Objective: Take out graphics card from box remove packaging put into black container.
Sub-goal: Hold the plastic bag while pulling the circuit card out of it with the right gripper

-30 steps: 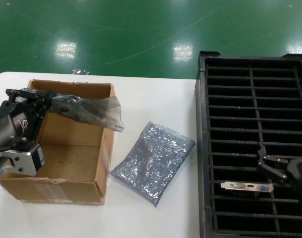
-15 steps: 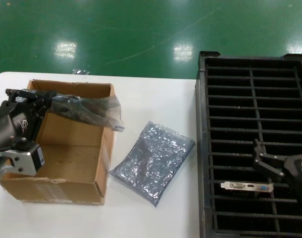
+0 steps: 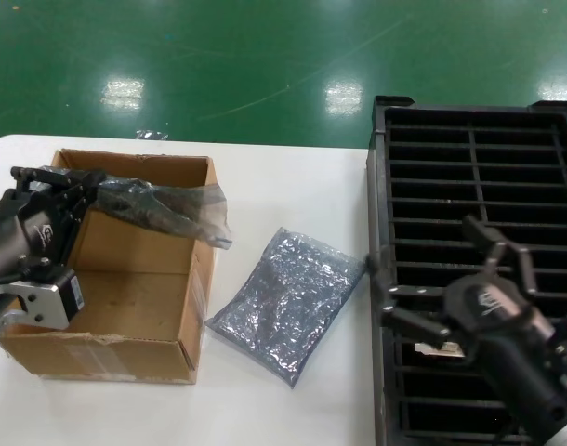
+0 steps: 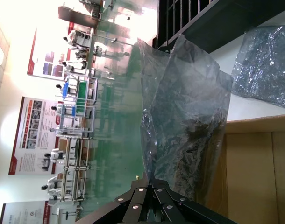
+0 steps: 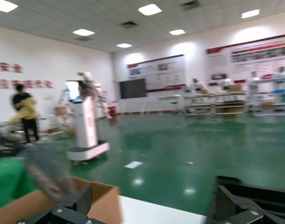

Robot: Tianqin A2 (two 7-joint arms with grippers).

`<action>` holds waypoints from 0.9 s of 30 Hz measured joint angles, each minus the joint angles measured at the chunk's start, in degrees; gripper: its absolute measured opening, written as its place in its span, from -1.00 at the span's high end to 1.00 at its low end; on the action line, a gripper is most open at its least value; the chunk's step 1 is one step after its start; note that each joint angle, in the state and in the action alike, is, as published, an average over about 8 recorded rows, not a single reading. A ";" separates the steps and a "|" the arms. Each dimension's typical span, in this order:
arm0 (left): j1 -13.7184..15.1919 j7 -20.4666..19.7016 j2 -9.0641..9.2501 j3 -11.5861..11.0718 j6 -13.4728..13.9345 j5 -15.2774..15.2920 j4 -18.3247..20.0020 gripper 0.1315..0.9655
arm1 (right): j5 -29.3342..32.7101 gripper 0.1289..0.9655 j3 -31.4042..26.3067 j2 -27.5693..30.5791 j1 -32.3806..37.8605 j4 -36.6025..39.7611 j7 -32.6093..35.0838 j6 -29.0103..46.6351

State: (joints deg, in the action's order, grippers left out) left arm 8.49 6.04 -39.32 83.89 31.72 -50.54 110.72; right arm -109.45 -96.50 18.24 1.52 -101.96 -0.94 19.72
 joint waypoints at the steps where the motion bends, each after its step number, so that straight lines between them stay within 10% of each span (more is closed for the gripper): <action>1: 0.00 0.00 0.00 0.00 0.00 0.00 0.00 0.98 | -0.27 -0.91 -0.32 -0.04 0.04 -0.13 0.28 0.88; 13: 0.00 0.00 0.00 0.00 0.00 0.00 0.00 0.98 | -3.51 -0.67 -3.33 -2.33 3.92 2.34 4.80 10.17; 27: 0.00 0.00 0.00 0.00 0.00 0.00 0.00 0.98 | -1.16 0.06 -9.94 -5.07 10.09 6.77 5.32 12.16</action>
State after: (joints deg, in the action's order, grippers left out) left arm 8.49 6.04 -39.32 83.89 31.72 -50.54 110.71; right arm -110.61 -106.44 13.17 11.61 -95.19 4.38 31.88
